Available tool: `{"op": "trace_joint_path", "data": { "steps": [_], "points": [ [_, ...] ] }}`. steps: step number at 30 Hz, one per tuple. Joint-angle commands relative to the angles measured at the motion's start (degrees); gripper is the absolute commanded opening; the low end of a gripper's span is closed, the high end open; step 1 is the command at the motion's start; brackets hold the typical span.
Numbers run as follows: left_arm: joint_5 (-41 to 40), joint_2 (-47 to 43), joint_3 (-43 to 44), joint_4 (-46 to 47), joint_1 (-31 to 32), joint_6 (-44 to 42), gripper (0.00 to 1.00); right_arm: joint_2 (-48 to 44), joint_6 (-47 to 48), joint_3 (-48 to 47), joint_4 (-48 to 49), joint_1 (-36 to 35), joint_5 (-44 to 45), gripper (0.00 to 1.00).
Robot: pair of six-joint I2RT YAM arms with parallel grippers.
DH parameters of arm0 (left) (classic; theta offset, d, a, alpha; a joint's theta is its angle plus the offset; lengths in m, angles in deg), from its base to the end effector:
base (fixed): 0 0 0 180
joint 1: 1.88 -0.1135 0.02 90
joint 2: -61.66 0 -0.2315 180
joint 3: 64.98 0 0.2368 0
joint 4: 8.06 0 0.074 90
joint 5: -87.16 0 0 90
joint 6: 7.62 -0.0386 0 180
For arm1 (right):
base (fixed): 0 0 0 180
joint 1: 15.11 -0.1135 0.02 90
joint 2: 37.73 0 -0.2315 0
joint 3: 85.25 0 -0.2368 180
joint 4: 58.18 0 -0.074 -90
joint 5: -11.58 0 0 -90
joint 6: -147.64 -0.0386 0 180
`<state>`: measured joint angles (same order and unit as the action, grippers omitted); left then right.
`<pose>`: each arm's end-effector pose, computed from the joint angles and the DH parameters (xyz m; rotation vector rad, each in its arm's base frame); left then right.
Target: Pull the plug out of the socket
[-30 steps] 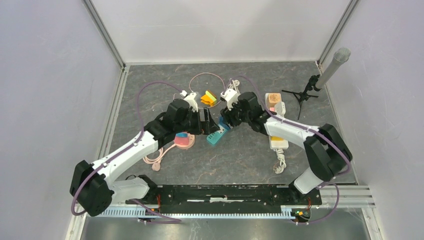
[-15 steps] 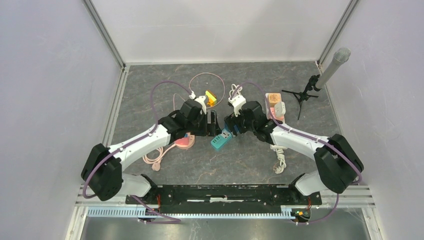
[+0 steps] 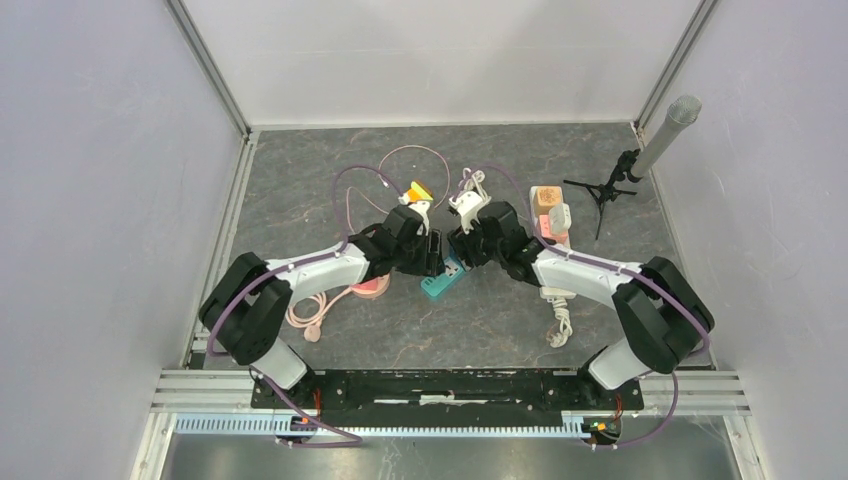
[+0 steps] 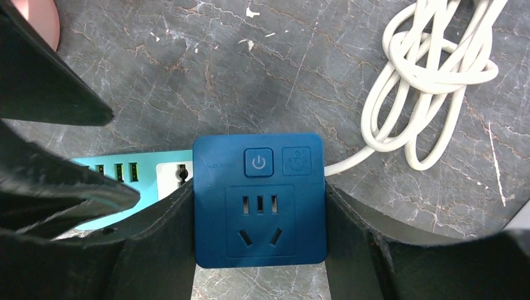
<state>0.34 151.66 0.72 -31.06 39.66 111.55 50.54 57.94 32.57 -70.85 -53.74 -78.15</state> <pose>0.2322 -0.2086 0.1648 0.2956 2.4765 -0.6206 0.2450 0.1956 0.1703 -0.7545 2.1424 0.3525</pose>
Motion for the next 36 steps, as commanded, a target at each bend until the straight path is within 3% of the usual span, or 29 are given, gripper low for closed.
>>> {"op": "trace_joint_path", "data": {
  "steps": [1,6,10,14,18,23,28,32,36],
  "points": [
    [2.32,2.67,1.54,4.05,0.38,-6.01,0.62,-3.62,-2.94,4.18,8.38,0.05,-2.38,0.39],
    [0.16,4.47,1.55,-0.50,0.47,-9.13,0.46,-4.33,-6.71,5.46,13.10,0.05,-3.80,0.21],
    [-1.46,5.21,-0.02,-3.54,0.47,-10.65,0.34,-3.73,-8.96,4.18,13.47,0.34,-6.55,0.00],
    [-1.84,5.09,-2.54,-3.61,0.47,-10.54,0.33,-2.85,-9.69,3.78,14.64,0.21,-9.85,0.00],
    [-2.97,5.53,-3.49,-4.68,0.47,-10.62,0.31,-2.46,-2.76,3.27,12.06,-3.46,-1.13,0.00],
    [-2.57,6.82,-3.96,-4.69,0.47,-10.38,0.29,-4.08,-0.77,5.04,12.99,-3.60,2.46,0.00],
    [-2.70,7.20,-4.09,-4.78,0.47,-10.04,0.28,-5.73,-6.44,6.08,17.03,1.51,-9.20,0.00],
    [-2.71,7.21,-4.09,-4.78,0.47,-9.69,0.28,-4.70,-5.48,5.09,16.84,1.24,-9.86,0.00],
    [-1.85,7.43,-4.25,-4.81,0.47,-9.70,0.28,-3.49,4.14,3.85,12.63,-4.21,1.33,0.00]
  ]
}}
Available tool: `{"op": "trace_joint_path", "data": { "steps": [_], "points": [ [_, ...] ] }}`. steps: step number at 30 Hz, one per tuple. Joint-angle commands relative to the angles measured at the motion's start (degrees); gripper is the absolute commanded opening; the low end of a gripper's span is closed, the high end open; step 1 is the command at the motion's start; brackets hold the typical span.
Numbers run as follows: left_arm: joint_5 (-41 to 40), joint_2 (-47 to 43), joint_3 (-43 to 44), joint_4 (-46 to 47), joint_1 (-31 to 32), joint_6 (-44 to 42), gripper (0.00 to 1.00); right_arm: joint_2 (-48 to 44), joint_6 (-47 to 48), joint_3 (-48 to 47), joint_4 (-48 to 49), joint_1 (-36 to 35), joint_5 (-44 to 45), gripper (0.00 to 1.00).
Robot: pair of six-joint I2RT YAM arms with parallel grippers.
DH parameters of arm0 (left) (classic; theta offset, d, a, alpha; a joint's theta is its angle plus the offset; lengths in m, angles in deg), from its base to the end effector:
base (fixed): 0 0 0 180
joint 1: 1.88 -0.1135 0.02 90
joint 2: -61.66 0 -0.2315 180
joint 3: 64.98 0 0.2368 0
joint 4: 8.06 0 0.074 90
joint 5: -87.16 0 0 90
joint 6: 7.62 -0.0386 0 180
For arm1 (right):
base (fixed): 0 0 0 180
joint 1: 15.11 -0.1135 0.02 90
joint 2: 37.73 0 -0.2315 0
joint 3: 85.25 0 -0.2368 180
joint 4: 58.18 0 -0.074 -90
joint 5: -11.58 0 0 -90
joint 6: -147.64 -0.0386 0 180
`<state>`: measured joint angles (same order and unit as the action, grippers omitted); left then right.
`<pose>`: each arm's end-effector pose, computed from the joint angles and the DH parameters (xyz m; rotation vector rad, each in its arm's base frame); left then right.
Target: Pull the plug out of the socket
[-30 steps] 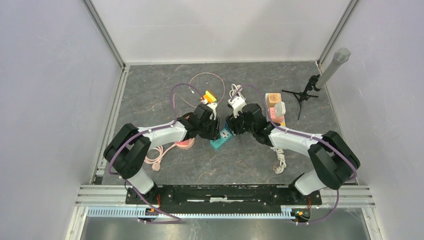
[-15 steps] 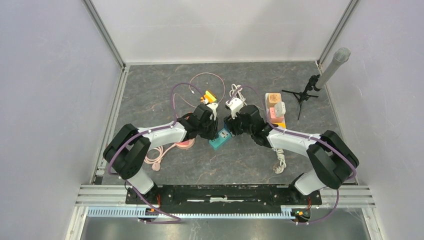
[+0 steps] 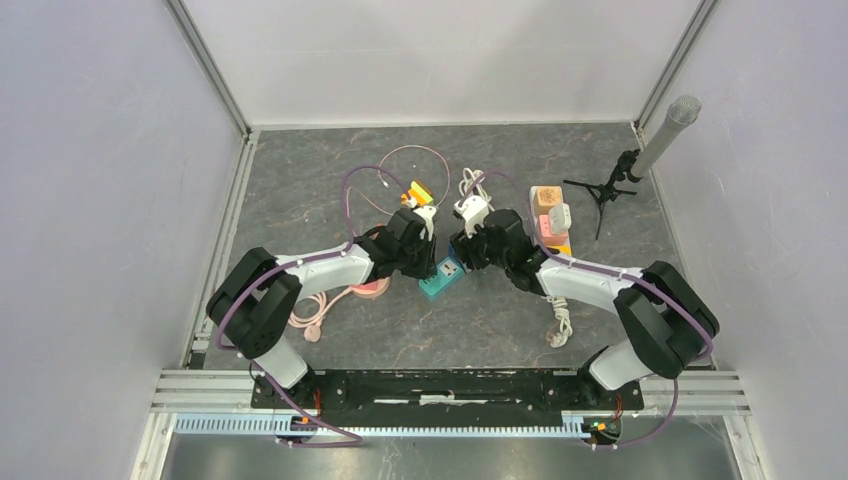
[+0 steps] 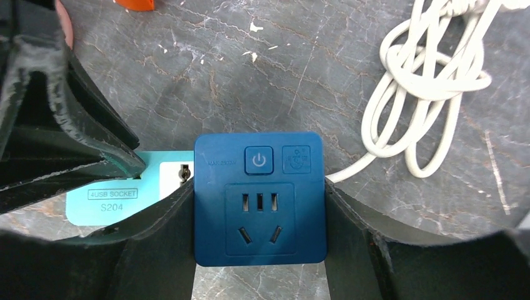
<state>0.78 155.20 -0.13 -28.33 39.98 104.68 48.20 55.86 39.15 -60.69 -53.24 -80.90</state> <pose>0.2337 -0.2126 0.1460 0.4553 2.4669 -0.5658 0.2369 0.1881 0.1638 -0.7036 2.0609 0.4492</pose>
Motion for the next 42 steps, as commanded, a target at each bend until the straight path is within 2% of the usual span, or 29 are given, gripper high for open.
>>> {"op": "trace_joint_path", "data": {
  "steps": [1,3,7,10,14,18,21,28,34,38,42],
  "points": [
    [-1.98,3.97,-3.36,-7.55,0.14,-2.92,0.28,-1.16,7.31,-2.75,2.07,-5.02,5.47,0.00],
    [-1.47,3.97,-3.24,-7.60,0.14,-2.90,0.29,-2.11,7.54,-2.35,2.61,-4.73,5.55,0.00],
    [-1.16,3.95,-3.24,-7.77,0.14,-2.91,0.29,-4.33,2.00,-2.21,5.96,-0.37,-5.75,0.00],
    [-1.12,3.96,-3.34,-7.86,0.10,-2.88,0.29,-4.51,-2.69,-3.72,6.48,2.20,-9.61,0.00],
    [-1.15,4.32,-3.34,-7.85,0.14,-2.93,0.29,-2.50,0.98,-7.92,0.62,1.52,-5.49,0.00],
    [-1.45,5.09,-3.06,-8.03,0.14,-2.71,0.30,-1.83,6.54,-7.46,-0.83,-1.39,-1.08,0.00],
    [-2.30,5.31,-3.21,-8.37,0.14,-2.62,0.30,-2.59,7.24,-8.06,-1.99,-1.82,1.54,0.00],
    [-3.16,5.68,-3.28,-8.86,0.08,-2.35,0.29,-6.22,-3.27,-9.51,1.45,5.46,-11.35,0.00],
    [-3.43,5.96,-3.27,-9.17,0.05,-1.96,0.28,-7.96,-6.30,-11.82,0.93,7.25,-10.46,0.00],
    [-3.43,6.22,-2.75,-9.53,0.06,-1.87,0.27,-9.72,-4.71,-12.78,0.88,7.46,-7.74,0.00],
    [-3.43,6.21,-2.53,-9.70,0.03,-1.56,0.27,-11.53,-2.06,-10.87,5.10,7.46,-12.14,0.00]
  ]
}}
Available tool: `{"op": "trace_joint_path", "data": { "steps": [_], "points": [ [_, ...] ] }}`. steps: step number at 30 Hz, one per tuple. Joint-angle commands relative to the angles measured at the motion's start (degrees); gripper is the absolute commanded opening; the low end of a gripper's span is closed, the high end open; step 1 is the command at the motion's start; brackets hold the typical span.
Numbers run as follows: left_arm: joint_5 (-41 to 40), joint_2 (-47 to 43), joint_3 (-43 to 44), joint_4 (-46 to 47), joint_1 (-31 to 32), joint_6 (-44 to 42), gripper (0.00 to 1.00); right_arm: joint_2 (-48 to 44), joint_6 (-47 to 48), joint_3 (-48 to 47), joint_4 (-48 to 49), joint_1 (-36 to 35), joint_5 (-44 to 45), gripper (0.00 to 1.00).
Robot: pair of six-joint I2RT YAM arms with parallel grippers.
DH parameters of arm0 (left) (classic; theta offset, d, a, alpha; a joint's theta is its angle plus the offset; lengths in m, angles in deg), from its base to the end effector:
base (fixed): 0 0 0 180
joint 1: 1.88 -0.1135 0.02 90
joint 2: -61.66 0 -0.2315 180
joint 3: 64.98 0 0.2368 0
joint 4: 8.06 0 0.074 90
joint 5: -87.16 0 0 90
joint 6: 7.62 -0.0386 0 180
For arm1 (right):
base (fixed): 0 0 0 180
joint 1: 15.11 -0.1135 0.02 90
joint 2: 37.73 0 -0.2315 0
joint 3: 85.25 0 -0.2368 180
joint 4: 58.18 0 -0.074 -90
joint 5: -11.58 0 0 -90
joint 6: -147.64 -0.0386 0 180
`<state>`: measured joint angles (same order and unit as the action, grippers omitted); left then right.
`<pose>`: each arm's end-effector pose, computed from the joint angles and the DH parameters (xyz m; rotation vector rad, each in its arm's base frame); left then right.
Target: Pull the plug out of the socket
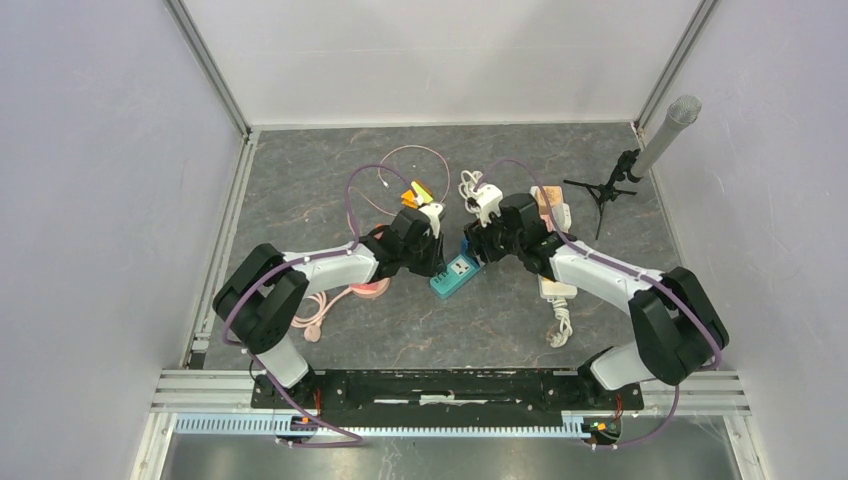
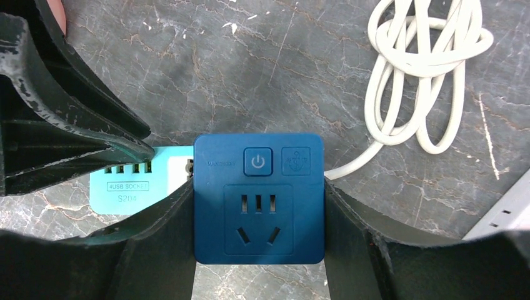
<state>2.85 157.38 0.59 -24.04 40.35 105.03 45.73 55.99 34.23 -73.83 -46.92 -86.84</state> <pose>0.2386 -0.2218 0.1439 0.4690 2.4270 -0.6375 0.2514 0.1626 0.1812 -0.6707 2.1789 0.4763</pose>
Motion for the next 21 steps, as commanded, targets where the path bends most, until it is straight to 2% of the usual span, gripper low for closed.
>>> {"op": "trace_joint_path", "data": {
  "steps": [1,4,9,17,21],
  "points": [
    [-5.51,4.04,-3.23,-13.99,-0.32,-1.84,0.27,-9.32,-1.52,-5.36,19.27,1.05,-7.24,0.00],
    [-5.50,4.24,-3.26,-13.99,-0.33,-1.79,0.27,-8.74,1.15,-3.63,19.85,-0.22,-7.53,0.00],
    [-5.51,3.94,-3.25,-13.77,-0.40,-1.42,0.27,-5.03,5.85,-2.96,16.07,-4.13,-2.20,0.00],
    [-1.88,1.70,-3.87,-12.41,-0.39,-1.01,0.31,-1.60,4.52,0.47,17.34,-4.57,-0.42,0.00],
    [-1.29,1.92,-3.88,-12.40,-0.40,-0.90,0.34,0.09,2.03,1.32,18.88,-4.13,-3.19,0.00]
  ]
}}
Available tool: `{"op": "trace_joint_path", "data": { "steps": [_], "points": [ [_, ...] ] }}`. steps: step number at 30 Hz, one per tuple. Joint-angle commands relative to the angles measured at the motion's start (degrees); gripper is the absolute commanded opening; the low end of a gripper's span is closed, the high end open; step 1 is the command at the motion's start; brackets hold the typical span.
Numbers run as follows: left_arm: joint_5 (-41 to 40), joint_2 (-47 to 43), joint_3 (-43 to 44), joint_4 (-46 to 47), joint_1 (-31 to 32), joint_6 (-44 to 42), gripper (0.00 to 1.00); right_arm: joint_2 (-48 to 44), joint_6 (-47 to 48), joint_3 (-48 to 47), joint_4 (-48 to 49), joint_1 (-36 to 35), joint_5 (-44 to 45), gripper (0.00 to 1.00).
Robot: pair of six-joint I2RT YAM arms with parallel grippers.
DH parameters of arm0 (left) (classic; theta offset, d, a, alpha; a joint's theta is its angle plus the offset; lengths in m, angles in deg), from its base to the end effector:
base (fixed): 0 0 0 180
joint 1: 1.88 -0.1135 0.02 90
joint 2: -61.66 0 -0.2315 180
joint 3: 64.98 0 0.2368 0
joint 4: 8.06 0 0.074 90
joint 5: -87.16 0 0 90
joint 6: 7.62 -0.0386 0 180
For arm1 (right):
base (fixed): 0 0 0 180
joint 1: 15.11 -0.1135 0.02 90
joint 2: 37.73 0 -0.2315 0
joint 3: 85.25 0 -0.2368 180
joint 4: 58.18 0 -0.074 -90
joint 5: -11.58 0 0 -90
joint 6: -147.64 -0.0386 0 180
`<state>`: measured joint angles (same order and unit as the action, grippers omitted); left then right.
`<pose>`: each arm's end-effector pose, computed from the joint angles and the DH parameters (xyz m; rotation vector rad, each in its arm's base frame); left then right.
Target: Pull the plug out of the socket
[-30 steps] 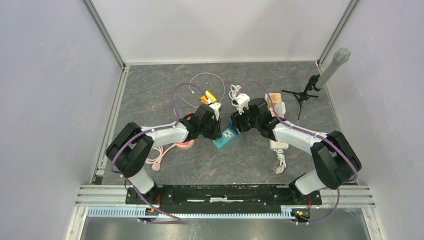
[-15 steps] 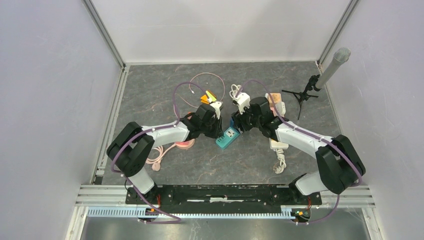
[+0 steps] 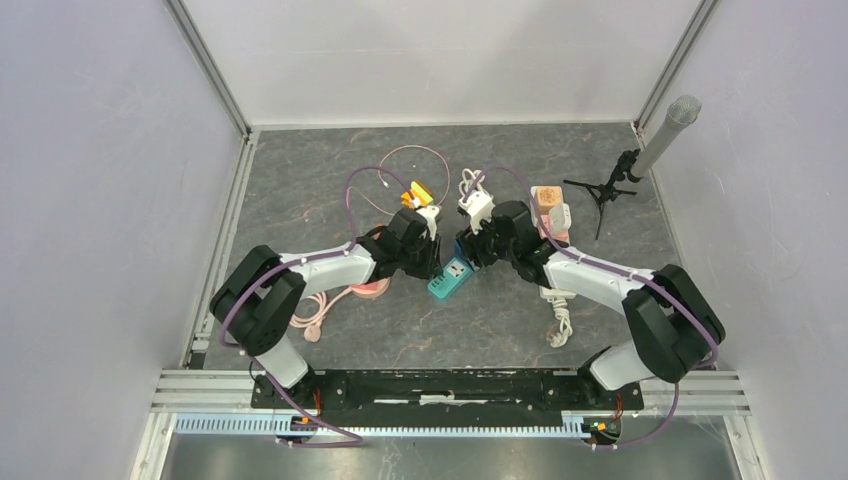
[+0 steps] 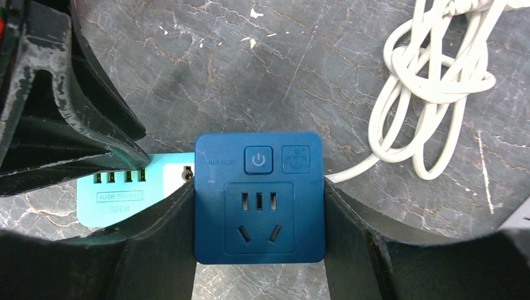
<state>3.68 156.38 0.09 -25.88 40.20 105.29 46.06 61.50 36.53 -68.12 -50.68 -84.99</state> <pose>0.2352 -0.2182 0.1443 0.4706 2.4544 -0.6424 0.2415 0.1781 0.1762 -0.8103 2.0667 0.4347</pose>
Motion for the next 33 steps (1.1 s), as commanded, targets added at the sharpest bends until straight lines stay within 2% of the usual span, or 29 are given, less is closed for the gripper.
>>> {"op": "trace_joint_path", "data": {
  "steps": [1,4,8,10,14,17,22,26,29,33],
  "points": [
    [-2.01,2.83,-3.37,-10.66,-0.34,-0.81,0.35,0.19,-3.76,-0.84,13.47,-0.38,-5.46,0.00],
    [1.73,1.99,-2.94,-10.18,-0.77,0.87,0.41,1.12,-10.86,0.13,15.89,-2.40,-2.18,0.00],
    [2.55,0.78,-1.39,-10.46,-1.28,2.11,0.52,1.83,-12.44,0.57,16.69,-6.06,2.06,0.00],
    [2.36,0.65,-1.00,-10.94,-1.56,2.04,0.54,2.22,-13.30,0.57,16.97,-6.09,2.01,0.00],
    [1.67,1.80,-1.17,-12.11,-1.83,0.96,0.43,1.52,-12.99,0.47,17.21,-6.04,1.25,0.00],
    [1.80,3.05,-0.87,-13.67,-1.83,-1.20,0.34,-0.09,-16.19,-1.74,16.49,-4.69,-4.69,0.00],
    [1.24,4.17,0.84,-15.76,-1.83,-2.44,0.30,-0.58,-22.68,-1.60,22.66,-4.74,-9.60,0.00],
    [-0.37,4.83,0.96,-16.89,-1.83,-2.73,0.27,0.40,-20.30,-1.13,21.56,-5.56,-8.09,0.00],
    [-0.80,5.20,0.50,-16.95,-1.79,-2.79,0.26,-2.91,-21.56,0.14,22.15,-4.76,-6.87,0.00],
    [-0.90,5.72,0.92,-17.12,-1.83,-2.99,0.26,-4.99,-28.64,1.26,27.77,-0.80,-13.64,0.00]
  ]
}}
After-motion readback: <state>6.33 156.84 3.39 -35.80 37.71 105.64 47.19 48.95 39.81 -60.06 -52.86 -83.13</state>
